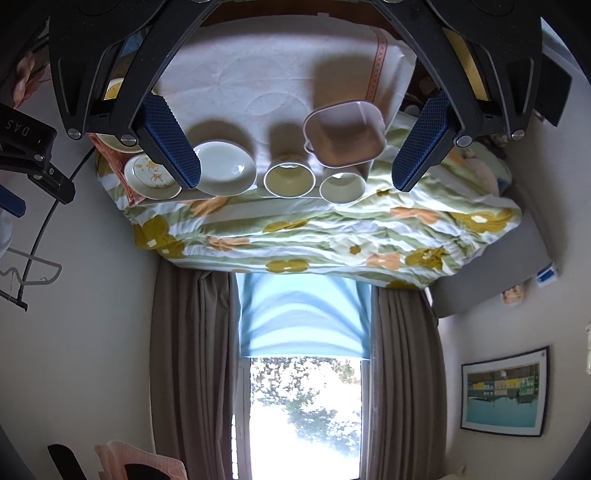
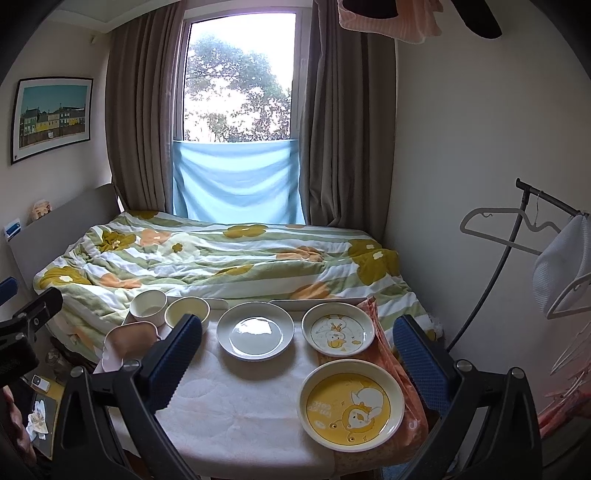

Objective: Organize plates and bowls
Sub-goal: 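Close the left gripper on the yellow duck plate rim while the right gripper grips it too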

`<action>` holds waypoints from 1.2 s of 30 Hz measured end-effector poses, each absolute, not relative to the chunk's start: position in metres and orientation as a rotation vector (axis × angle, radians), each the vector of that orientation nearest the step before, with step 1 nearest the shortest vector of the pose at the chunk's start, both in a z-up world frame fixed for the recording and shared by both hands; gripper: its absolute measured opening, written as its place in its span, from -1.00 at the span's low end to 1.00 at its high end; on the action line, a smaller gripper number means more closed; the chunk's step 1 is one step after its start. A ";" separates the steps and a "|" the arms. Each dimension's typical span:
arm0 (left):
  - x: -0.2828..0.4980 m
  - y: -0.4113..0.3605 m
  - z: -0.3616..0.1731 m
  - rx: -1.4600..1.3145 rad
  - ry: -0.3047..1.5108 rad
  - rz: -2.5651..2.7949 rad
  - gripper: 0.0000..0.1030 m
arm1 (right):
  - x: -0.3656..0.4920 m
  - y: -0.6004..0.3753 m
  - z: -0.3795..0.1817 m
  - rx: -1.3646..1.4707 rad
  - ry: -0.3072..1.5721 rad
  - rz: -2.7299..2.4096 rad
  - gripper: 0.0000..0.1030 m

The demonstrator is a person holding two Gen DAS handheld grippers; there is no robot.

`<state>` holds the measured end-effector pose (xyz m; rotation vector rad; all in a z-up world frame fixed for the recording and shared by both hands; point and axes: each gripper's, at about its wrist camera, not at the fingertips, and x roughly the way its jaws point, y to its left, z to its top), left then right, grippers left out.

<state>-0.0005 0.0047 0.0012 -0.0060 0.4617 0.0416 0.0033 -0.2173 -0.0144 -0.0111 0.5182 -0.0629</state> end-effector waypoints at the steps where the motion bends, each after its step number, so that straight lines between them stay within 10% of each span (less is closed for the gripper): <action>1: -0.001 0.005 0.001 -0.006 0.463 0.036 0.99 | 0.004 -0.217 -0.014 -0.007 0.519 -0.058 1.00; 24: 0.126 -0.134 -0.142 0.016 0.901 -0.306 0.99 | 0.043 -0.364 -0.123 0.208 0.790 -0.121 0.97; 36: 0.183 -0.236 -0.274 -0.001 1.193 -0.378 0.59 | 0.080 -0.441 -0.248 0.297 1.030 0.027 0.02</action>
